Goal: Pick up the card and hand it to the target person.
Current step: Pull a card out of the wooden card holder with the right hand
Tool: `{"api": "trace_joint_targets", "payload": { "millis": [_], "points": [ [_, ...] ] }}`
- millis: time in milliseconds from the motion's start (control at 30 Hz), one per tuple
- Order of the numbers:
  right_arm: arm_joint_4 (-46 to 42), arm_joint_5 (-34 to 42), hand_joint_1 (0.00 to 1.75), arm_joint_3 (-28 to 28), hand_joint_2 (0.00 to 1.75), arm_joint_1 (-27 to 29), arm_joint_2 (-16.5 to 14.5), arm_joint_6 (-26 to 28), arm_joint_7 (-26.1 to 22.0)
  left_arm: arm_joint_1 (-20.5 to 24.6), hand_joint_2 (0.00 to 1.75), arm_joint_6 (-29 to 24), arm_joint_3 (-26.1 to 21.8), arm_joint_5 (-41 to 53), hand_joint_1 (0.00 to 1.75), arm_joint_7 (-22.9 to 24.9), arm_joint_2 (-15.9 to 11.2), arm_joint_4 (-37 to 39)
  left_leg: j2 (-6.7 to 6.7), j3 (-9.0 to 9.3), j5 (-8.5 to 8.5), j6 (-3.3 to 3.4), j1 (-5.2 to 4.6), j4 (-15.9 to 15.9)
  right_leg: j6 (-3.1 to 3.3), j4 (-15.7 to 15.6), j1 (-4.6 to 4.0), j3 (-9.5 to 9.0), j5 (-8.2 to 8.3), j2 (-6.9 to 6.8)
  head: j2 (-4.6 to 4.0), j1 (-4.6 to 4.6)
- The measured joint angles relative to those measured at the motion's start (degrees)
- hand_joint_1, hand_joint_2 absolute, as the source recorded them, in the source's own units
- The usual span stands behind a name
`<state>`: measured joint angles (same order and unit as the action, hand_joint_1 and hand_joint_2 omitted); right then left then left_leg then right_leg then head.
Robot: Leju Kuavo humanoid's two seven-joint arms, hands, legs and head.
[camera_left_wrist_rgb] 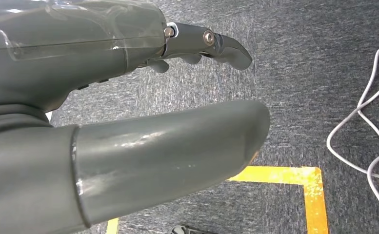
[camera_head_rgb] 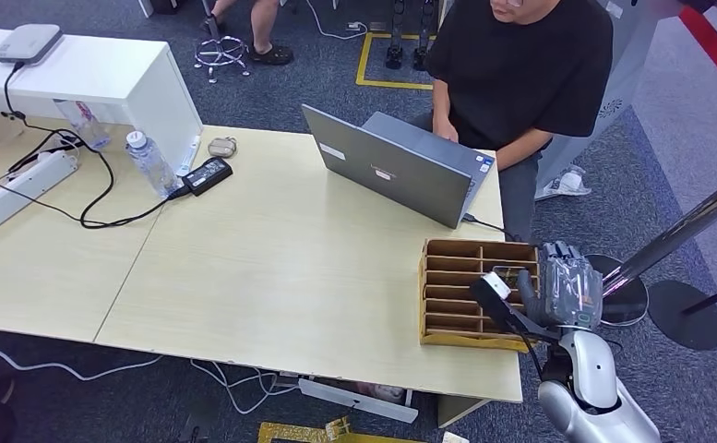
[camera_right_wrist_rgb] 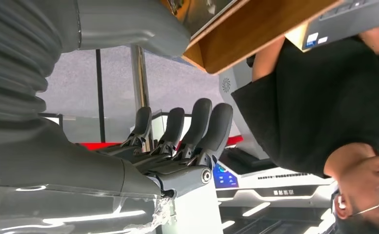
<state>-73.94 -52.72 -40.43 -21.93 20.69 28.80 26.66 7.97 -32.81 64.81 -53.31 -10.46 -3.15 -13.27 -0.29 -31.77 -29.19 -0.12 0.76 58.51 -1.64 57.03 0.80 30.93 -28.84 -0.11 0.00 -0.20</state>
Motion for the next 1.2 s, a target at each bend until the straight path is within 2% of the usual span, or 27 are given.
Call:
{"api": "trace_joint_targets", "payload": {
  "millis": [233,767,1033,1200],
  "points": [
    [0.0,0.3,0.91,-1.3,1.75,-0.1,0.2,-1.1,0.1,0.0,0.0,0.0,0.0,0.0,0.0,0.0,0.0,0.0,0.0,-0.01,0.0,0.0,0.0,0.0,0.0,0.0,0.0,0.0,0.0,0.0,0.0,-0.01],
    [4.1,2.3,0.86,-4.6,1.75,-2.2,-0.1,-2.2,-2.1,0.0,0.0,0.2,0.0,0.5,0.0,-0.3,0.0,0.0,0.0,-0.02,0.0,0.0,0.0,0.0,0.0,0.0,0.0,0.0,0.0,-0.01,0.0,0.0],
    [5.5,2.7,0.97,-5.8,1.75,-3.3,-0.2,-2.9,-2.4,0.0,0.0,0.1,0.0,0.7,0.0,0.2,0.0,0.0,0.0,-0.02,0.0,0.0,0.0,0.0,0.0,0.0,0.0,0.0,0.0,-0.01,0.0,0.0],
    [6.4,2.7,0.98,-6.4,1.75,-4.0,-0.3,-2.4,-2.4,0.0,0.0,0.1,0.0,0.8,0.0,0.3,0.0,0.0,0.0,-0.01,0.0,0.0,0.0,0.0,0.0,0.0,0.0,0.0,0.0,0.0,0.0,0.01]
  ]
}}
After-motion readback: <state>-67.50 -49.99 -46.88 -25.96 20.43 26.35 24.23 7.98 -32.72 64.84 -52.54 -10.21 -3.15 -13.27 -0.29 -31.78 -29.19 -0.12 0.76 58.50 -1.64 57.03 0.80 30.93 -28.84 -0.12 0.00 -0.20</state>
